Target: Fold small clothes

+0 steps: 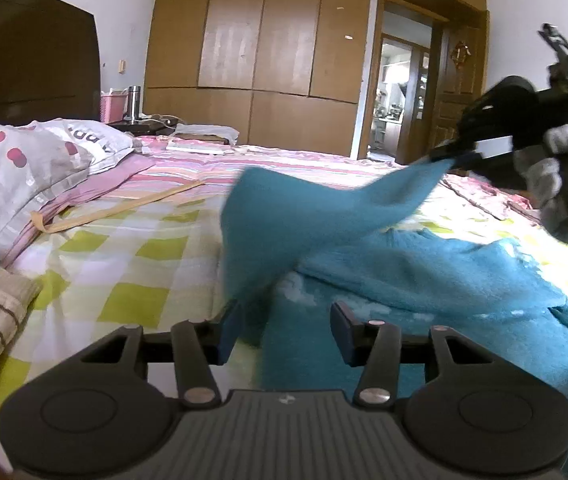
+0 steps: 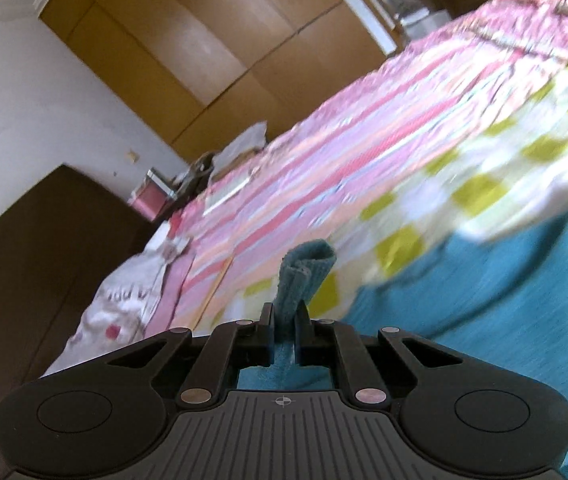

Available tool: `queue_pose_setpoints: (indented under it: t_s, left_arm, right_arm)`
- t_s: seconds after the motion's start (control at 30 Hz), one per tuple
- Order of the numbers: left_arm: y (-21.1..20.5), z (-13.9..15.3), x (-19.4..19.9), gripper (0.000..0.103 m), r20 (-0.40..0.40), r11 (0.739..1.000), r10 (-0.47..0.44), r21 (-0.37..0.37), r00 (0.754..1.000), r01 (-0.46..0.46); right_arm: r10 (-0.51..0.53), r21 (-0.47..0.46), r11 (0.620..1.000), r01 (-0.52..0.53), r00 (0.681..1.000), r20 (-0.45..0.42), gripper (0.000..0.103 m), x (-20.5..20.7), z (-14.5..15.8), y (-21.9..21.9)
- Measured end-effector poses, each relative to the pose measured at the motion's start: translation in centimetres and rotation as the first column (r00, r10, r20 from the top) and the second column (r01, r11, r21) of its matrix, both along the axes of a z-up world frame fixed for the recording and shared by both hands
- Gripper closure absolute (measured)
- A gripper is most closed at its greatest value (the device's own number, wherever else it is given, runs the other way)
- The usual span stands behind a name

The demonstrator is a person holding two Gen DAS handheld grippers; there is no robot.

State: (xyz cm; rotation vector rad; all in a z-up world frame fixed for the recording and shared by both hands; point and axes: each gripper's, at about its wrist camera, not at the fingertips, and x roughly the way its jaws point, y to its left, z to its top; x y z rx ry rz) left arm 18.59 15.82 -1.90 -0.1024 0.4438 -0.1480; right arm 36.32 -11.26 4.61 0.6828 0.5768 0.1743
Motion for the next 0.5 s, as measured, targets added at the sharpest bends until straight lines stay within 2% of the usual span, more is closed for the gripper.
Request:
queue_pose_setpoints:
  t_s: [0.23,0.4,0.5]
  left_arm:
    - [-1.4,0.1,-0.5,0.047,0.024,0.999,-0.032,0.032,0.999,0.032]
    - [-2.6,0.1,-0.9,0.045,0.030,0.996,-0.062,0.060,0.998,0.060]
    - [-3.3,-0.3,-1.1,0.044,0.023,0.994,-0.076,0.084,0.997,0.073]
  right_arm:
    - [-0.106,-0.049,0.993,0.106,0.994,0.006,0.094,-2.6,0.5,-6.1]
    - [-0.176,-0.059,0.983,0.173,0.983,-0.045,0.094,-5.1,-2.4,-9.7]
    - [-0.202,-0.091,0.977,0.193,0.974,-0.105,0.094,-5.7,-5.4,-10.5]
